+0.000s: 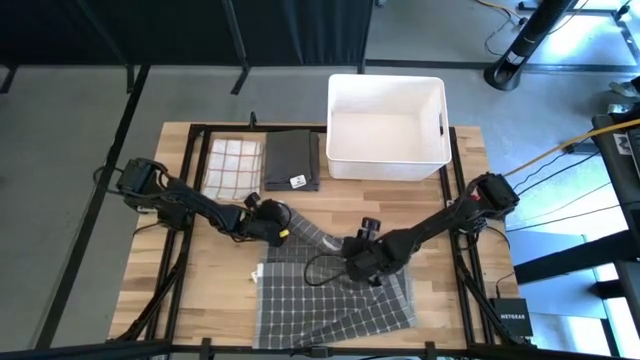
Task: Fold towel
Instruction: Fold the grey patterned towel
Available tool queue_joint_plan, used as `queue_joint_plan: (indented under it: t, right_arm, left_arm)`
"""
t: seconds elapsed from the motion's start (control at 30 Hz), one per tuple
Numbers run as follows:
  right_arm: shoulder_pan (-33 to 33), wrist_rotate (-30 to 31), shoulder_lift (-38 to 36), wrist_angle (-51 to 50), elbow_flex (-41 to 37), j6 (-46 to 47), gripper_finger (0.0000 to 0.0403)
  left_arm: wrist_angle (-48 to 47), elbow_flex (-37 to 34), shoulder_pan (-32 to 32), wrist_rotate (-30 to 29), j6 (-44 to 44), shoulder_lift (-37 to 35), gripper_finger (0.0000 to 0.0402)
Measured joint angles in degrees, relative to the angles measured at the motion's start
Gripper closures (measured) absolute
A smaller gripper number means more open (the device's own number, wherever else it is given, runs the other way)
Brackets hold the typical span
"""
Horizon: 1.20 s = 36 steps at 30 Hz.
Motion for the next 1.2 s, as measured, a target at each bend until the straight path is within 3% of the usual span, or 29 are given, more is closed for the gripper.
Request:
queue_joint_plan:
  t: [0.13, 0.23, 0.4, 0.47, 0.67, 0.9, 1.1, 1.2]
  right_arm:
    - [2.2, -2.2, 0.0, -13.4, 7.3, 2.6, 0.0207]
    - [4.0, -1.5, -0.1, -17.5, 10.0, 3.1, 0.0207]
    - [4.7, 10.1, 0.1, -18.5, 8.3, 4.8, 0.0207]
    - [3.5, 11.3, 0.3, -14.7, 5.9, 4.5, 0.0207]
    - [-1.5, 0.2, 0.4, 6.2, -2.3, -2.4, 0.0207]
    - [-8.7, -1.0, 1.2, 25.4, -5.8, -4.5, 0.0207]
    - [-11.8, -11.4, 5.4, 34.3, -7.1, -7.5, 0.0212]
    - [-11.5, -12.4, 6.2, 34.9, -7.1, -8.9, 0.0229]
  left_arm:
    - [-1.0, -0.2, -0.6, 1.5, 1.0, -2.9, 0.0270]
    - [-1.8, 0.0, -2.7, 2.6, 2.8, -6.3, 0.0270]
    - [2.2, 1.1, -8.0, 2.0, 6.9, -11.5, 0.0270]
    - [4.4, 1.0, -10.2, 1.8, 7.4, -12.1, 0.0270]
    - [8.0, 0.8, -16.0, 6.5, 7.1, -10.3, 0.0270]
    - [9.8, 0.7, -18.6, 8.6, 4.8, -2.6, 0.0270]
    - [8.8, 1.9, -17.0, 11.3, 5.3, -1.6, 0.0270]
    - [8.8, 1.9, -16.9, 11.5, 5.2, -1.5, 0.0270]
